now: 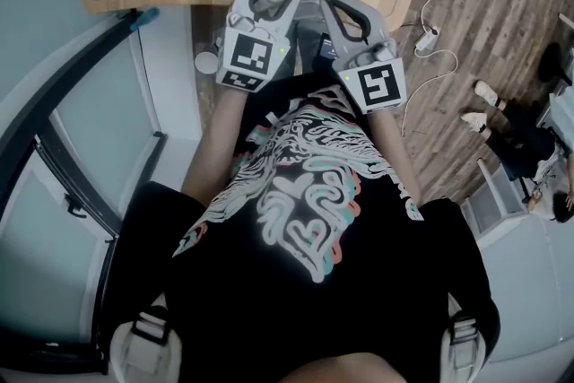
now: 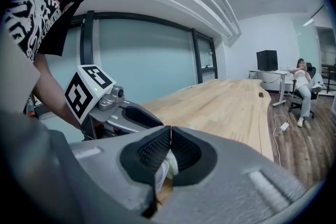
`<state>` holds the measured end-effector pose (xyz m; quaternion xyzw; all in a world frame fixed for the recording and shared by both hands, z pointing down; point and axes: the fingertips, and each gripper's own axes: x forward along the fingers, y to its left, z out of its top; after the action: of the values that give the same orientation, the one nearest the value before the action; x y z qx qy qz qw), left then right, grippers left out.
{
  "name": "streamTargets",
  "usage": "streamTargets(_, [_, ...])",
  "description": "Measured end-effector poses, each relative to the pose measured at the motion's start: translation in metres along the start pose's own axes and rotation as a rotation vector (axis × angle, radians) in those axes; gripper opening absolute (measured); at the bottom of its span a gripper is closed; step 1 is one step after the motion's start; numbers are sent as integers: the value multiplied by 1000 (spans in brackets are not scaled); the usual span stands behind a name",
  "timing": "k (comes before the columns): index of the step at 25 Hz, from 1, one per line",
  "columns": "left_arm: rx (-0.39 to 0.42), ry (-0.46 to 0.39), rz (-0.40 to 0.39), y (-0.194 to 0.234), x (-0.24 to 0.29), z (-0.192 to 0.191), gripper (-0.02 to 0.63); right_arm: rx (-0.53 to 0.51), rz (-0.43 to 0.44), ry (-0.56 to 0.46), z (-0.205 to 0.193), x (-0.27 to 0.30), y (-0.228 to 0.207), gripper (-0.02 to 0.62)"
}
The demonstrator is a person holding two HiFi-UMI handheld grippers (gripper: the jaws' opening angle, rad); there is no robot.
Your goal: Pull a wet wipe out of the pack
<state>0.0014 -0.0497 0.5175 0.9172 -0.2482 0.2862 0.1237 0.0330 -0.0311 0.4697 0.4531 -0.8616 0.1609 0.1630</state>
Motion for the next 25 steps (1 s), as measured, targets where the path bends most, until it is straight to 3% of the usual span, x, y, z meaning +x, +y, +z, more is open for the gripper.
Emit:
streamTargets(3, [-6,20,-23,-2,6,0,121,1,0,3,0,0,-1,2])
streamTargets(15, [15,101,-94,-7,18,1,118,19,0,-1,0,4,-8,2])
streamTargets(19, [50,153,-124,-11,24,-3,77,22,6,1,-2,5,-10,2])
streamTargets(22, [96,191,-131,-11,26,-8,11,24,5,6,-3,4,-14,2])
streamTargets(25, [104,202,-143,-11,25,-9,6,22,2,17,-4,3,-17,2])
